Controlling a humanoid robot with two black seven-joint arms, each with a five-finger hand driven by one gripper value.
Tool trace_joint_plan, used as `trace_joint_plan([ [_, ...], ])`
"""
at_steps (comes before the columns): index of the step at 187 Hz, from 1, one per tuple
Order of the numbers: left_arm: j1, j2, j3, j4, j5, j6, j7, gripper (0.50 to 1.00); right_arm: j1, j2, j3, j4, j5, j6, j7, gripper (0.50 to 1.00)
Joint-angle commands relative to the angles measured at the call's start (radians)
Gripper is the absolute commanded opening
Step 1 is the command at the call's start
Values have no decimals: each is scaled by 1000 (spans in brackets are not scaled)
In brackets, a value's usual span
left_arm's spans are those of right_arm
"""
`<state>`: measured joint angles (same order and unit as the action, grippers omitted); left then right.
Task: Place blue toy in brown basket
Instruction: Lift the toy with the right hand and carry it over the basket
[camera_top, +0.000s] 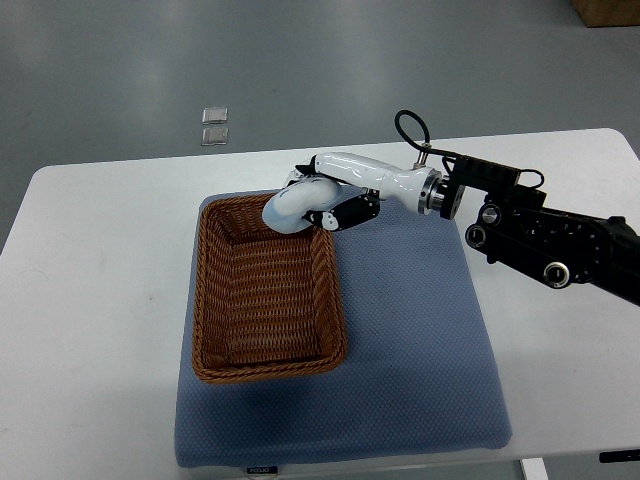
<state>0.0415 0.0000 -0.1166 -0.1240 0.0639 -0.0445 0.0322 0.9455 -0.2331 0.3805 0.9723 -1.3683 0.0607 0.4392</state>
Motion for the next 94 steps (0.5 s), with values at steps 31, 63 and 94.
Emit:
trace_joint_plan([
  [31, 0, 0, 0, 0, 0, 0, 0, 1000, 7, 112, -84, -56, -15, -4, -13, 500],
  [63, 0, 0, 0, 1, 0, 0, 0, 1000, 4, 169, -115, -104, -17, -15, -53, 500],
  [94, 0, 0, 0, 1, 0, 0, 0, 1000, 1, 198, -115, -142, -17, -13, -56, 500],
])
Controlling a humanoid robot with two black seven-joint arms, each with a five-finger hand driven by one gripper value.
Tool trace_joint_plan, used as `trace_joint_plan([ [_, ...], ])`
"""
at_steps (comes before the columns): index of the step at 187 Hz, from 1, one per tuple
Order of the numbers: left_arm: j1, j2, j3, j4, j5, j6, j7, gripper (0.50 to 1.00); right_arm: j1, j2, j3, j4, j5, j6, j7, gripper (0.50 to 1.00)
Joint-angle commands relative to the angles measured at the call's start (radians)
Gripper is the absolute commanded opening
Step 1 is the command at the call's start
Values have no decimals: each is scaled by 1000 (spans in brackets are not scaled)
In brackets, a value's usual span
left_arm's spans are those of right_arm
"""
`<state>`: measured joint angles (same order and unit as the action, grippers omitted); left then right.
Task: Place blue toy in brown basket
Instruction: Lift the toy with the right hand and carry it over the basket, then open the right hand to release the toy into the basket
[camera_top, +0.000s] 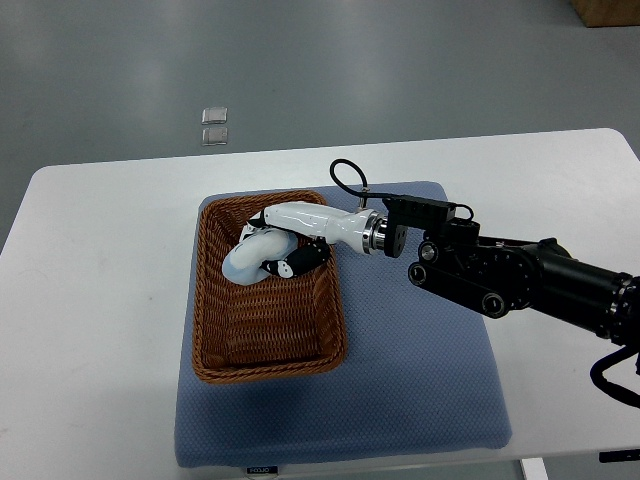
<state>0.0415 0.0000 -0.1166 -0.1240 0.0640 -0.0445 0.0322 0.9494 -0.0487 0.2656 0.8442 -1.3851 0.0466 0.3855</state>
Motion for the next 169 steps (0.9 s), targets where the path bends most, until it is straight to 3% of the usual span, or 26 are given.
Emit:
trace_joint_plan([
  [1, 0, 0, 0, 1, 0, 0, 0, 1000, -3, 13, 0, -14, 0, 1, -2, 500],
  [29, 0, 0, 0, 1, 0, 0, 0, 1000, -6, 13, -19, -14, 8, -2, 0, 500],
  [44, 0, 0, 0, 1, -1, 0, 0, 1000, -7, 15, -19, -14, 18, -5, 0, 676],
  [50, 0, 0, 0, 0, 0, 0, 0, 1000, -9, 15, -19, -14, 18, -5, -2, 723],
  [77, 0, 0, 0, 1, 0, 0, 0, 1000, -12, 15, -17, -14, 20, -4, -4, 784],
  [96, 0, 0, 0, 0, -1, 0, 0, 1000, -12, 7, -5, -14, 47, 12, -4, 793],
  [120, 0, 0, 0, 0, 0, 0, 0, 1000, -4, -8, 3, -14, 216, 41, -34, 858],
  [169, 0, 0, 0, 0, 0, 0, 0, 1000, 14, -53, 127, -7, 454, 127, -53, 858],
])
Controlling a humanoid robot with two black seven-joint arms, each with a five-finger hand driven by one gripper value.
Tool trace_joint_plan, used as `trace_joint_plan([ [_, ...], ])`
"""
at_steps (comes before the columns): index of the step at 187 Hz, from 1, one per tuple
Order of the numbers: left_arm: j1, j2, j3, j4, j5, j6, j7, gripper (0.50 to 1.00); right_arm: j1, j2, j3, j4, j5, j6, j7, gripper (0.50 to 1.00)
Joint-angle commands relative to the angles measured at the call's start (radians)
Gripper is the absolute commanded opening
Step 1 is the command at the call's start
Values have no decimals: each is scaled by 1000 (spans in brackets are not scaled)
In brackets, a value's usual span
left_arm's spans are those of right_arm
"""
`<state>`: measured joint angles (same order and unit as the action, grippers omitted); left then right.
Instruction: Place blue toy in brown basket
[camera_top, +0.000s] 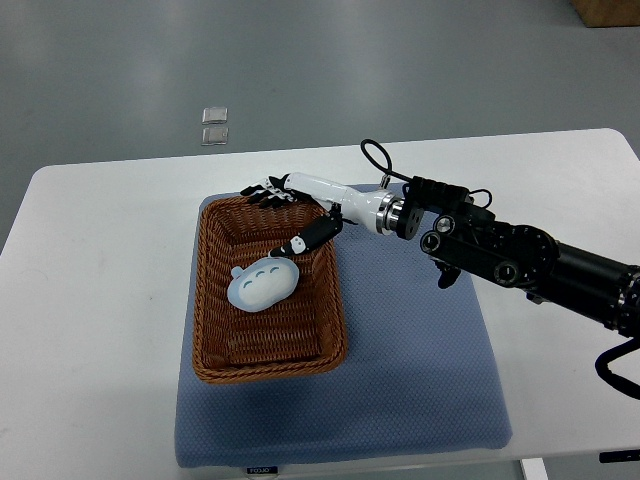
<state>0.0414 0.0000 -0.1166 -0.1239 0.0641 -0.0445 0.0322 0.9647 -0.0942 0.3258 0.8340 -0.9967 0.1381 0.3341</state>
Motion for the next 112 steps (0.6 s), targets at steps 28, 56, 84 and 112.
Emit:
trace_joint_plan([
  [28, 0, 0, 0, 0, -1, 0, 0, 1000, -20, -28, 182, -4, 207, 106, -29, 858],
  [56, 0, 0, 0, 0, -1, 0, 0, 1000, -60, -55, 245, -33, 379, 103, -80, 858],
  [84, 0, 0, 0, 0, 0, 0, 0, 1000, -90, -56, 280, -115, 573, 107, -144, 905],
  [112, 0, 0, 0, 0, -1, 0, 0, 1000, -92, -55, 283, -217, 773, 130, -225, 917],
])
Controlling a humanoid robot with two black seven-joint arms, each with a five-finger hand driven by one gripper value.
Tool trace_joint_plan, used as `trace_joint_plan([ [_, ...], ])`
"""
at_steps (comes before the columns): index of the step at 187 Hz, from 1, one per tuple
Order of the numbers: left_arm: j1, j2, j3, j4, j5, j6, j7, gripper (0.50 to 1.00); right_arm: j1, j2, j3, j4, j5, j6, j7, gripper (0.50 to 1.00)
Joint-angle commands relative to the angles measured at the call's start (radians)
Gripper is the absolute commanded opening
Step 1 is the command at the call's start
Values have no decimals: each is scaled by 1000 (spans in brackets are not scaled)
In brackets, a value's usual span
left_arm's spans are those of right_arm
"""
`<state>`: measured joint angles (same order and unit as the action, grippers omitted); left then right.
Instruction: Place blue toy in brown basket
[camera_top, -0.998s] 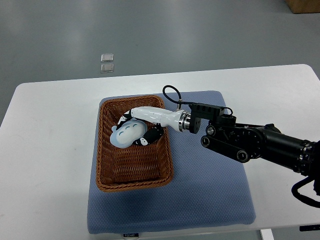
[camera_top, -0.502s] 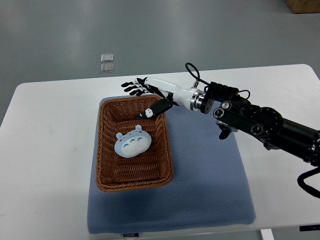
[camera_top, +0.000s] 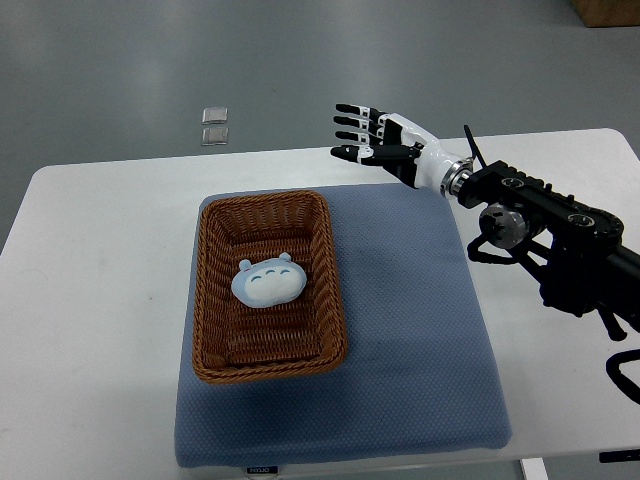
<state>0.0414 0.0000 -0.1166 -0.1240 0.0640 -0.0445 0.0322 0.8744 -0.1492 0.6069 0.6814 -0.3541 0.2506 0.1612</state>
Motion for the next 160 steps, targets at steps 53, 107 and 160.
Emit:
trace_joint_plan([
  [53, 0, 0, 0, 0, 0, 0, 0, 1000, -20, -1, 2, -177, 357, 90, -164, 917],
  [107, 0, 0, 0, 0, -1, 0, 0, 1000, -35, 7, 66, -177, 362, 85, -95, 917],
  [160, 0, 0, 0, 1, 0, 0, 0, 1000, -37, -12, 65, -178, 359, 82, -94, 917],
])
